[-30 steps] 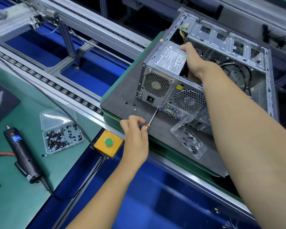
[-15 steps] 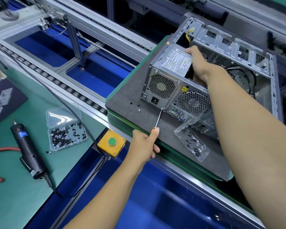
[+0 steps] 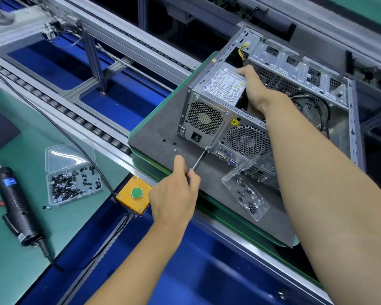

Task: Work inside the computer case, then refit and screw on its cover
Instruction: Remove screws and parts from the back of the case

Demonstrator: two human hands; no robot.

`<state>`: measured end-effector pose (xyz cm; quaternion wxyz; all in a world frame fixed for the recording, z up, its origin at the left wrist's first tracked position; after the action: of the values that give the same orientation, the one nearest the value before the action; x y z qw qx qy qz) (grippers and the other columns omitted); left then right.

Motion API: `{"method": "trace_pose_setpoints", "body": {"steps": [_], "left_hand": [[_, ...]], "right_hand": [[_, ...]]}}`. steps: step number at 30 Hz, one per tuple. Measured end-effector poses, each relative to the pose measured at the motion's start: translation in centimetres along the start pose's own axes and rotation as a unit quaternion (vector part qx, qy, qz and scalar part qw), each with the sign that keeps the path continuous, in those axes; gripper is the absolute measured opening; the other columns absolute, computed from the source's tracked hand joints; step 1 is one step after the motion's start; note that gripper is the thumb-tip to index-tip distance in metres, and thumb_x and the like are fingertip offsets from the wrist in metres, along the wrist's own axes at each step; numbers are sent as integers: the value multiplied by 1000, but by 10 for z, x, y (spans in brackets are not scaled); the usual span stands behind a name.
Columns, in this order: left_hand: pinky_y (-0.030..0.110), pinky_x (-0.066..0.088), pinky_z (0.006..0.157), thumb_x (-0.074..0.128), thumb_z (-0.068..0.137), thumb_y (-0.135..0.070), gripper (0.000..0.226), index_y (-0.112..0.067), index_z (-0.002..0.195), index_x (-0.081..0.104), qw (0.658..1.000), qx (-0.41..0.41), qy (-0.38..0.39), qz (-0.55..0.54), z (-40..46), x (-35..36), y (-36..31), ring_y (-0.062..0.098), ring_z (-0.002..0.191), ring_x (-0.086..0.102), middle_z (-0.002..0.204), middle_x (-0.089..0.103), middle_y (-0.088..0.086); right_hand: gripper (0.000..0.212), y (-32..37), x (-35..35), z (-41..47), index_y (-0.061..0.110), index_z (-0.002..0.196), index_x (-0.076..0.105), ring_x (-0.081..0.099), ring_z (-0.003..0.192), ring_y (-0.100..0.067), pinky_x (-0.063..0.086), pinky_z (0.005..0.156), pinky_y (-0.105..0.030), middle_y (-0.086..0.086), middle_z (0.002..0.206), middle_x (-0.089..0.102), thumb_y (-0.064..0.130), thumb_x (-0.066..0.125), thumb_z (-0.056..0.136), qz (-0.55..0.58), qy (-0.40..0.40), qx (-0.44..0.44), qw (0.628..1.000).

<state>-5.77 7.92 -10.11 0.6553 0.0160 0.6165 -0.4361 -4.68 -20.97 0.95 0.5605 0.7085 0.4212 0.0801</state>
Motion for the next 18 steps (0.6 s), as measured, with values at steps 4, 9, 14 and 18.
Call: {"method": "trace_pose_setpoints", "body": {"steps": [4, 9, 14, 18], "left_hand": [[17, 2, 45, 51, 98, -32, 23, -22, 89, 33, 991, 78, -6, 108, 0, 3, 2, 12, 34, 7, 47, 15, -7], [31, 16, 50, 79, 83, -15, 44, -22, 96, 38, 967, 197, 17, 163, -1, 10, 13, 21, 47, 34, 66, 31, -1], [21, 21, 38, 54, 96, -37, 28, -27, 99, 28, 998, 5, 33, -58, -3, 8, 5, 6, 38, 42, 50, 43, -12], [35, 42, 48, 51, 94, -28, 26, -28, 99, 25, 942, -156, 81, -287, 2, 13, 7, 9, 48, 50, 57, 52, -9]], "right_hand": [[43, 1, 2, 1, 19, 82, 48, 47, 81, -28, 35, 84, -42, -9, 78, 53, 56, 33, 97, -7, -4, 0, 1000], [49, 0, 2, 2, 15, 86, 59, 61, 61, -18, 46, 63, -28, -3, 67, 66, 51, 30, 102, 4, 3, -8, 1000], [48, 0, 1, 0, 17, 82, 58, 60, 59, -16, 47, 62, -27, 0, 63, 65, 48, 29, 103, 8, 1, -16, 1000], [47, 2, 3, -1, 15, 83, 58, 58, 61, -18, 46, 63, -29, -2, 65, 63, 46, 29, 104, 13, 1, -20, 1000]]}}
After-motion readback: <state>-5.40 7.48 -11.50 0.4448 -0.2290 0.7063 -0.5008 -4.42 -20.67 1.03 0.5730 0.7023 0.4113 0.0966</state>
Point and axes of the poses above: each hand's wrist, its own z-axis towards the middle knuckle, its own x-axis out of the palm, y = z × x, the point moved 1 cm from there along z, towards the middle knuckle
